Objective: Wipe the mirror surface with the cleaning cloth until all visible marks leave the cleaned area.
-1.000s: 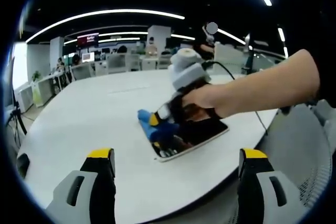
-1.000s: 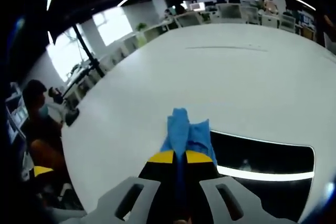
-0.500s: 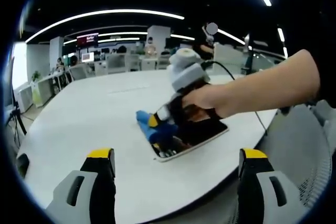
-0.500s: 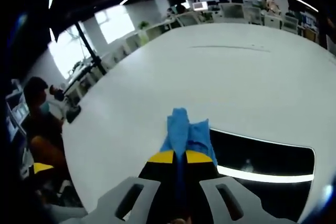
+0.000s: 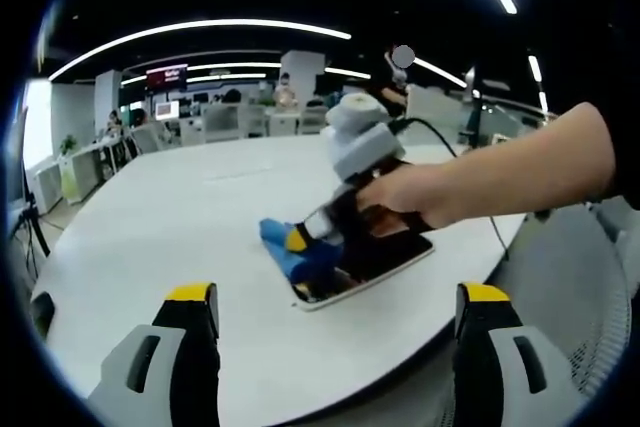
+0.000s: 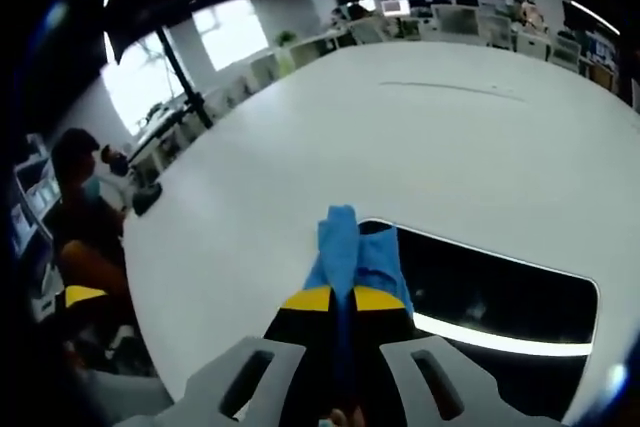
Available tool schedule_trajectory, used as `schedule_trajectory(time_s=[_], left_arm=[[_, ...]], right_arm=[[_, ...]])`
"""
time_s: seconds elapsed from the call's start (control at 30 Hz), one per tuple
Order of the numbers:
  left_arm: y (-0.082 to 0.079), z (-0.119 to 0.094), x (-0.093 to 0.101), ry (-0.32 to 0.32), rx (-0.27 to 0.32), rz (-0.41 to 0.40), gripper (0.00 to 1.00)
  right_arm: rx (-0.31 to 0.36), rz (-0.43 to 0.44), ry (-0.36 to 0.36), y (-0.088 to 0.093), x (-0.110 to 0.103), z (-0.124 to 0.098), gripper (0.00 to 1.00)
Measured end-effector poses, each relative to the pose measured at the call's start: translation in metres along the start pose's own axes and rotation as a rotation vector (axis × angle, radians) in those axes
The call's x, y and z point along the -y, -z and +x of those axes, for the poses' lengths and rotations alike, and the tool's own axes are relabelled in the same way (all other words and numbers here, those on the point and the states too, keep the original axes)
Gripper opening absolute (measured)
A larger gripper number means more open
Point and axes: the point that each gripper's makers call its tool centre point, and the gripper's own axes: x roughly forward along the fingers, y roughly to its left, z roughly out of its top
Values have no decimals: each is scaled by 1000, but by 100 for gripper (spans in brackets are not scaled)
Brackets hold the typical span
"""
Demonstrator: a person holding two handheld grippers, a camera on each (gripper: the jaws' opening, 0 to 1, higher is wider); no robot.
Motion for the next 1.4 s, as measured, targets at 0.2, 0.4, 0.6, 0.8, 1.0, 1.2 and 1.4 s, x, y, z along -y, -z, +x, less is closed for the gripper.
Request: schedule_trajectory(time_s=[0.2,0.4,0.6,0.8,1.0,1.2,1.4], left_arm=[[0,0,0,-2,4,1,99],[-1,0,0,-2,5,1,98],[-1,0,-1,-7,7,0,98],[0,0,-1,-6,4,0,98],[-2,0,-1,-12,13,2,99],[-1,0,-1,-11,7,2,99],[-1,-1,-1,-13,10,3,99]], right_arm=[[-2,-13,-3,4,-3,-2,1],[-5,-22,-9,7,-5,-4,1],[-13,-39,-12,7,-4,-4,1],[-11,-60,-9,7,-4,-4,1],[-16,-99,-5,6,2,-1,0],[-25,-121,7,9,6,-6,0],[-36,-163,25,12,13,-12,0]])
